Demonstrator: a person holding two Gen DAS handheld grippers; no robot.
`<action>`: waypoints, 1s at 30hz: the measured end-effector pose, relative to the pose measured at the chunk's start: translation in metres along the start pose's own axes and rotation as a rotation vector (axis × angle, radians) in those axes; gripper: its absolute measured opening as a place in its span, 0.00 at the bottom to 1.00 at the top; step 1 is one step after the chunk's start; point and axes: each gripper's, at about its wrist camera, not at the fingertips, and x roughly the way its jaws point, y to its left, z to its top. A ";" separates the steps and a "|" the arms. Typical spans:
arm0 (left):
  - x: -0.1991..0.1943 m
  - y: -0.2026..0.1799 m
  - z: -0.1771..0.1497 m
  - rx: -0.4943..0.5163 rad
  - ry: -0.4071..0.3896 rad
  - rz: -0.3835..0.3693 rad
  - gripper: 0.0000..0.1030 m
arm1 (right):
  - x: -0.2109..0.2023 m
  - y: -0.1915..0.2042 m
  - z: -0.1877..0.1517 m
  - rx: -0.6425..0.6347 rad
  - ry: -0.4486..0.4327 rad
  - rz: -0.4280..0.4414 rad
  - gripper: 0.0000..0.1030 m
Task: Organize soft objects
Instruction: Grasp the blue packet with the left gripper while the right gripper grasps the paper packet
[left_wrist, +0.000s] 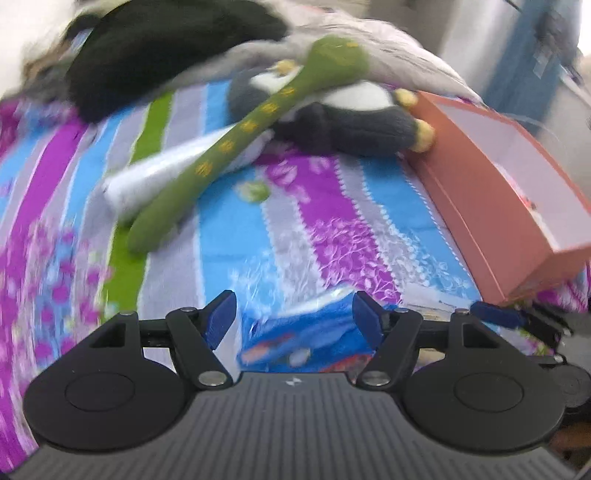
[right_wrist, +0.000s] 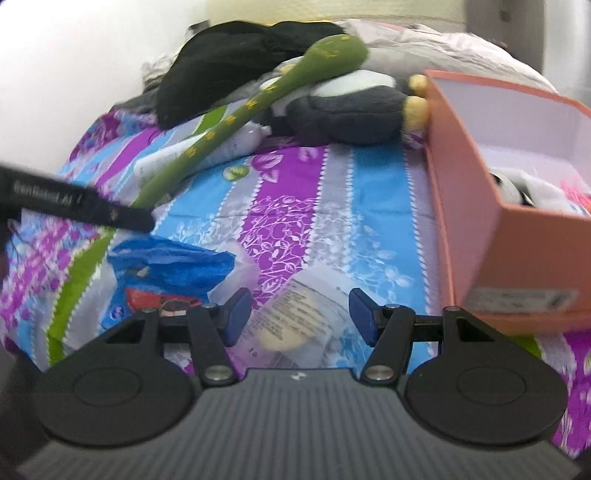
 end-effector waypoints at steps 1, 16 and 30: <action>0.004 -0.004 0.003 0.046 0.014 -0.015 0.72 | 0.003 0.001 0.000 -0.017 0.005 -0.004 0.59; 0.067 -0.029 0.001 0.432 0.295 -0.069 0.71 | 0.023 0.000 -0.016 -0.097 0.044 -0.001 0.61; 0.049 -0.029 -0.016 0.304 0.242 -0.040 0.14 | 0.014 -0.002 -0.012 -0.106 0.043 -0.014 0.13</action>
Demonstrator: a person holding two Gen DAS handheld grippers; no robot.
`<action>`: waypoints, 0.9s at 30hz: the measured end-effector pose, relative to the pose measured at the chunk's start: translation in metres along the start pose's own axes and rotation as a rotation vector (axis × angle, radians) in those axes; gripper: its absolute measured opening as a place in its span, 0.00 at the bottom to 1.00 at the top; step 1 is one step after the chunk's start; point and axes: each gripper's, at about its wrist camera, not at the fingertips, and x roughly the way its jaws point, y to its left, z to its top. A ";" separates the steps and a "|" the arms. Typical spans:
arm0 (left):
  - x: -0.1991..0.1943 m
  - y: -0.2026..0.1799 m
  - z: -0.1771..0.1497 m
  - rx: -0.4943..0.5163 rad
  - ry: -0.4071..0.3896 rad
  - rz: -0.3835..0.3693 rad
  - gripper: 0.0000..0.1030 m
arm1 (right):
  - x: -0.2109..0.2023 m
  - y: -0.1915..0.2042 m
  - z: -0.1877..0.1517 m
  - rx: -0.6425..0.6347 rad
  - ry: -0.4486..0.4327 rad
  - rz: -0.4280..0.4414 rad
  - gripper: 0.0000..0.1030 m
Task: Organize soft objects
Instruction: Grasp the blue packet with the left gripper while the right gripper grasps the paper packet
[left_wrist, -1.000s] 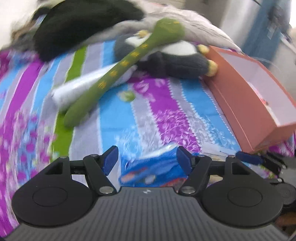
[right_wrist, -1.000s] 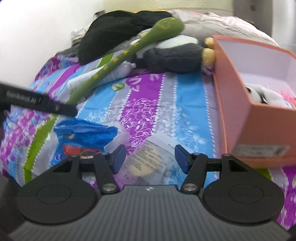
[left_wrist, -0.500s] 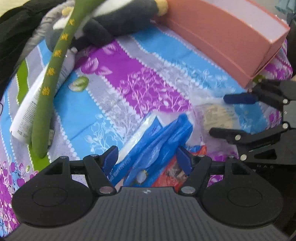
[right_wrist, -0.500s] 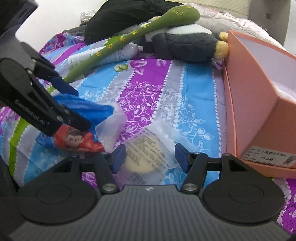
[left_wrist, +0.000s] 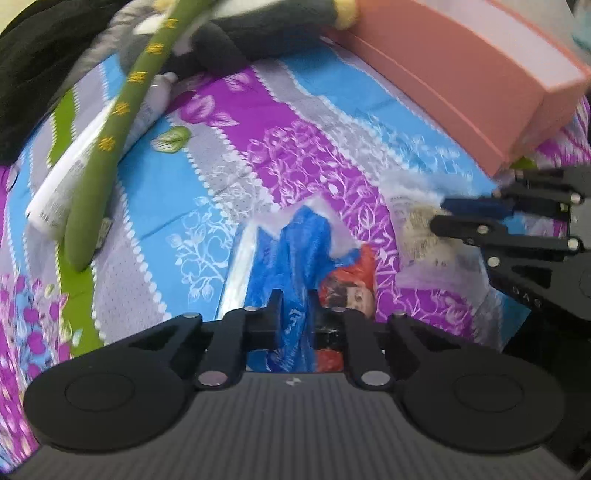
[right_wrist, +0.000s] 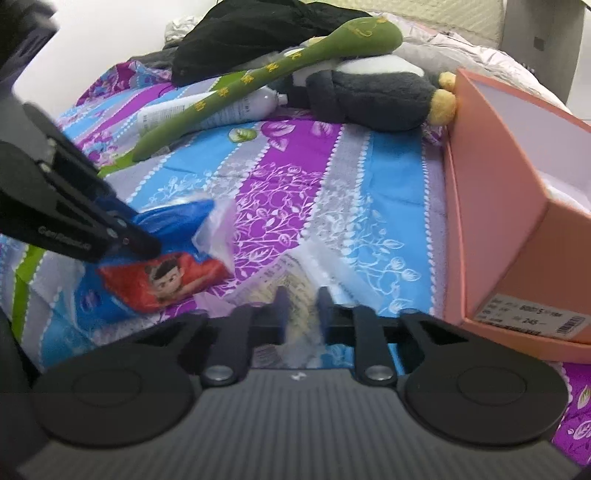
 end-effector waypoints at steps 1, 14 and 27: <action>-0.004 0.001 -0.001 -0.032 -0.014 0.002 0.13 | -0.002 -0.001 0.000 0.007 -0.002 0.000 0.10; -0.035 -0.001 -0.018 -0.365 -0.134 -0.042 0.10 | -0.032 -0.009 0.004 0.071 -0.053 -0.035 0.04; -0.059 -0.007 -0.021 -0.437 -0.215 -0.035 0.08 | -0.057 -0.013 0.010 0.116 -0.111 -0.049 0.04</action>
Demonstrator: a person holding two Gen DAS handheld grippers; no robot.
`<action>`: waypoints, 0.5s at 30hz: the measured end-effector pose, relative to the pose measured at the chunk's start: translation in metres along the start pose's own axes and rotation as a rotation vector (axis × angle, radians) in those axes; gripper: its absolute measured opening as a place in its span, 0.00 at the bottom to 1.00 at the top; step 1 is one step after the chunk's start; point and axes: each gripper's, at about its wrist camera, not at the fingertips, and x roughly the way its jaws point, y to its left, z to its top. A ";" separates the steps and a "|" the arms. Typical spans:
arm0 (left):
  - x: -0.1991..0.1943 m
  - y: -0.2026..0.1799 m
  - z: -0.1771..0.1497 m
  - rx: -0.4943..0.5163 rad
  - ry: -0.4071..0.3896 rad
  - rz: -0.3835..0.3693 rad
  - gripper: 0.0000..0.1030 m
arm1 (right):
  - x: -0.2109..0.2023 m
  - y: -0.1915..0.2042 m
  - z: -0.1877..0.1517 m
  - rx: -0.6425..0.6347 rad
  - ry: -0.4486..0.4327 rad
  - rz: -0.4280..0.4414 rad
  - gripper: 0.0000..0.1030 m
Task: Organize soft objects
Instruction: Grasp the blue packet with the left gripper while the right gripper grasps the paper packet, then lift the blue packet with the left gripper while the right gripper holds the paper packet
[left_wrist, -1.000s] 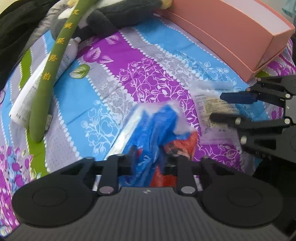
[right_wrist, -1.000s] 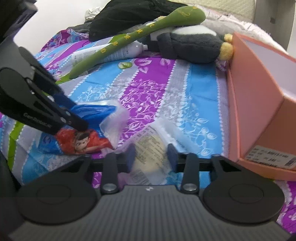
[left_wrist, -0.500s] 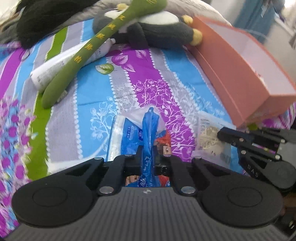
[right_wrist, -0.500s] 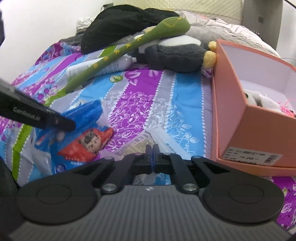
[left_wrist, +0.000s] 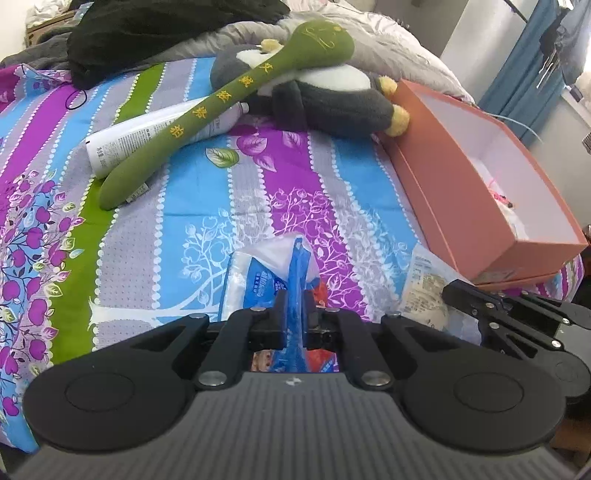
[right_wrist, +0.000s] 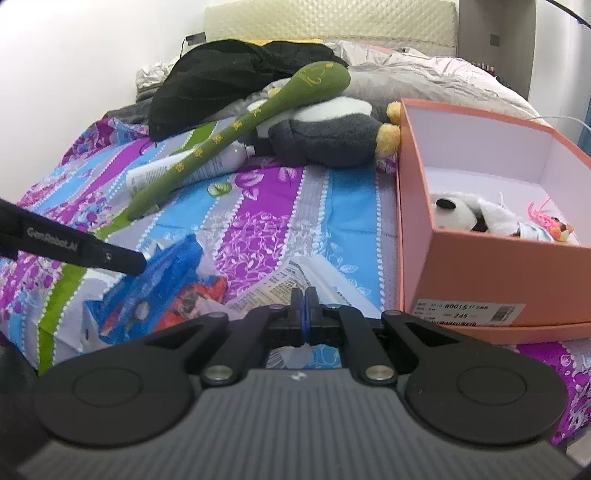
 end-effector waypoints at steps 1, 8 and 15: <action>0.000 -0.001 0.000 0.003 0.001 -0.005 0.08 | -0.002 0.000 0.002 -0.002 -0.006 -0.001 0.04; 0.009 0.003 -0.008 -0.011 0.047 0.027 0.52 | 0.006 -0.002 -0.005 0.004 0.024 -0.003 0.04; 0.013 0.003 -0.016 0.043 0.025 0.101 0.61 | 0.013 0.000 -0.016 0.016 0.060 0.015 0.04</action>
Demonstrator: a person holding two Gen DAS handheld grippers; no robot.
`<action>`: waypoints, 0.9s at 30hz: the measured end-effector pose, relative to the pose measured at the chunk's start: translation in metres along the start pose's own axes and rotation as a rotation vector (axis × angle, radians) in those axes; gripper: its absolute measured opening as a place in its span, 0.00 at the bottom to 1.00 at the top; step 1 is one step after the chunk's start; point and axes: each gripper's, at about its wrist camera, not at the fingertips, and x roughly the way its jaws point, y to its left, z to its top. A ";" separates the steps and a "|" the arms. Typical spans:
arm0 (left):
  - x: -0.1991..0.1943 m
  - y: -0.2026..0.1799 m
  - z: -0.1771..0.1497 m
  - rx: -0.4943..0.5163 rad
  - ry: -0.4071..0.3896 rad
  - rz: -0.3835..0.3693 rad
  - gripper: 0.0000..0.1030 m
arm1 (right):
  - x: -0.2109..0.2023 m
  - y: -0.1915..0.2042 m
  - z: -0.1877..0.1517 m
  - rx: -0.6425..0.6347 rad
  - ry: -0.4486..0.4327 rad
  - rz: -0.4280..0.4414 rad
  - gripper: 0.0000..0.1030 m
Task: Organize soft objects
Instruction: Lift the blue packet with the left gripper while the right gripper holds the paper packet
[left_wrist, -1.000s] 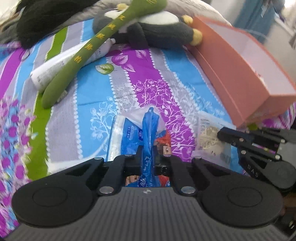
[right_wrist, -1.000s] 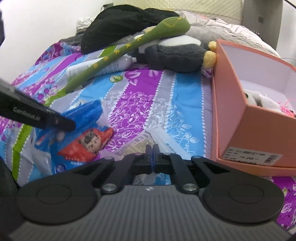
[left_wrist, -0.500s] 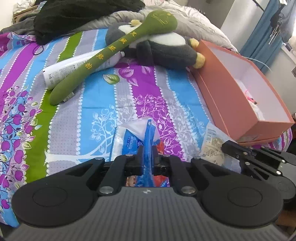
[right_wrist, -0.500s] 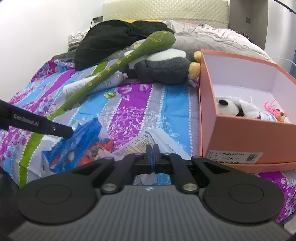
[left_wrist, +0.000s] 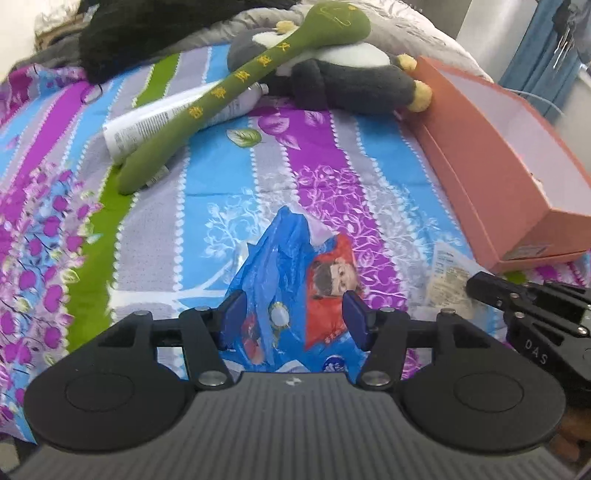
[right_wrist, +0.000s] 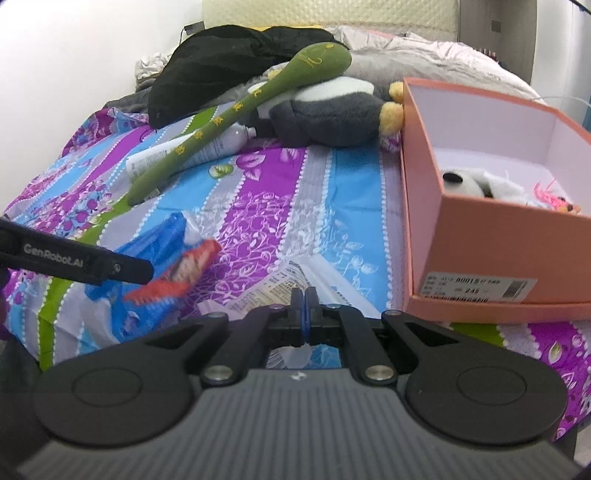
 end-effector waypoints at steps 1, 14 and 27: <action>-0.001 0.000 0.000 0.003 -0.006 0.002 0.61 | 0.000 0.000 -0.001 0.000 0.003 0.000 0.04; -0.002 0.003 -0.003 0.039 -0.025 0.086 0.67 | 0.008 0.000 -0.005 0.005 0.029 0.015 0.04; 0.026 -0.007 -0.009 0.038 0.037 0.045 0.31 | 0.004 -0.001 -0.001 0.005 0.027 0.011 0.04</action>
